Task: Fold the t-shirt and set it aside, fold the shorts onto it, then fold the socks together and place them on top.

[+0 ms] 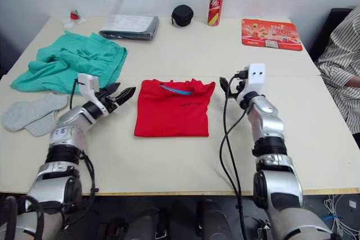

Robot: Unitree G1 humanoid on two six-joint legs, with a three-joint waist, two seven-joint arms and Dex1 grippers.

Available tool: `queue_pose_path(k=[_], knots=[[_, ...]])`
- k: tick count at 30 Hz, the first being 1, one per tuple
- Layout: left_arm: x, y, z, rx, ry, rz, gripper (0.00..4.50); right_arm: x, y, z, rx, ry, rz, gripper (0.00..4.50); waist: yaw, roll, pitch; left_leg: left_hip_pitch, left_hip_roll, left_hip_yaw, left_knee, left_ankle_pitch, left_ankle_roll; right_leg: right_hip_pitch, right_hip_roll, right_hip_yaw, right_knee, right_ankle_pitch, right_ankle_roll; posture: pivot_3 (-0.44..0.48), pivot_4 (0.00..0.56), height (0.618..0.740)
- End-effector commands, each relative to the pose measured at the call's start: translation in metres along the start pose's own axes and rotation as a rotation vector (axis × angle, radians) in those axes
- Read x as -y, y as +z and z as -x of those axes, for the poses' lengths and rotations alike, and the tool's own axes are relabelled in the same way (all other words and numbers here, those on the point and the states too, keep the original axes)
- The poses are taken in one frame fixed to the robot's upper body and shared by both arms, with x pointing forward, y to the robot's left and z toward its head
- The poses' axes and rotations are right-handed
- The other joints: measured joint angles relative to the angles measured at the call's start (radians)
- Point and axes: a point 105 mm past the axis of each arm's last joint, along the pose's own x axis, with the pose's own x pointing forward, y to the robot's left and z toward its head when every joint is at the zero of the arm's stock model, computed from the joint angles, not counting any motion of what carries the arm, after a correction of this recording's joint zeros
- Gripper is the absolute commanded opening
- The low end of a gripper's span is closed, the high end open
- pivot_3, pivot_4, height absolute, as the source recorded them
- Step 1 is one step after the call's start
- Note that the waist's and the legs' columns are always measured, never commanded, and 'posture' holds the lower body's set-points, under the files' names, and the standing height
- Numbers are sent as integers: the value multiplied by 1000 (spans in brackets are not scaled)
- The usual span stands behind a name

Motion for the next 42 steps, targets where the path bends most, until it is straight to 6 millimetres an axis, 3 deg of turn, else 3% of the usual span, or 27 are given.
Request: queue_pose_path(k=[1,4,7,14,16,19,28,31,37,42], knots=[[46,18,20,-5,-334,-285,4466,-43,34,28,108,323,220,4500,-1,0,0,0,0,0,0,0,0,0,0,0,0,0,0,0,150,740],[71,2,45,-114,-539,-401,4466,-84,21,63,70,641,420,4500,-2,0,0,1,0,1,0,0,0,1,0,1,-1,0,0,0,150,740],[85,-13,54,-183,-629,-468,4466,-104,-1,82,-7,791,491,4500,0,0,0,4,0,0,0,0,0,3,0,1,-3,0,0,0,150,740],[89,-45,33,-252,-584,-584,4466,-122,-44,72,-119,772,567,4500,18,0,0,5,0,0,1,0,0,2,-1,1,0,1,-1,0,150,740],[87,-49,25,-254,-551,-602,4500,-118,-55,66,-147,743,638,4121,20,0,0,4,0,0,2,0,1,2,-1,1,-1,1,-1,0,150,740],[85,-52,17,-255,-528,-616,3876,-111,-68,66,-176,751,737,3247,20,0,0,4,0,0,3,1,1,2,-1,0,-1,1,-1,0,150,740],[86,-61,16,-290,-579,-652,958,-107,-65,79,-81,750,829,53,22,0,-1,5,-1,0,3,1,2,3,-2,0,0,1,-1,0,150,740],[89,-63,26,-294,-610,-663,35,-112,-65,91,-77,761,817,0,22,0,-1,5,0,-1,3,1,2,3,-2,0,0,1,-1,0,150,740],[104,-55,56,-255,-656,-665,35,-129,-63,127,-74,767,768,0,18,0,-1,5,0,-1,1,0,1,3,-1,0,-1,0,-2,0,150,740],[121,-53,88,-256,-698,-641,35,-125,-70,157,-131,725,738,0,20,0,-1,5,1,-1,1,-1,1,3,-2,1,-2,0,-2,0,150,740]])
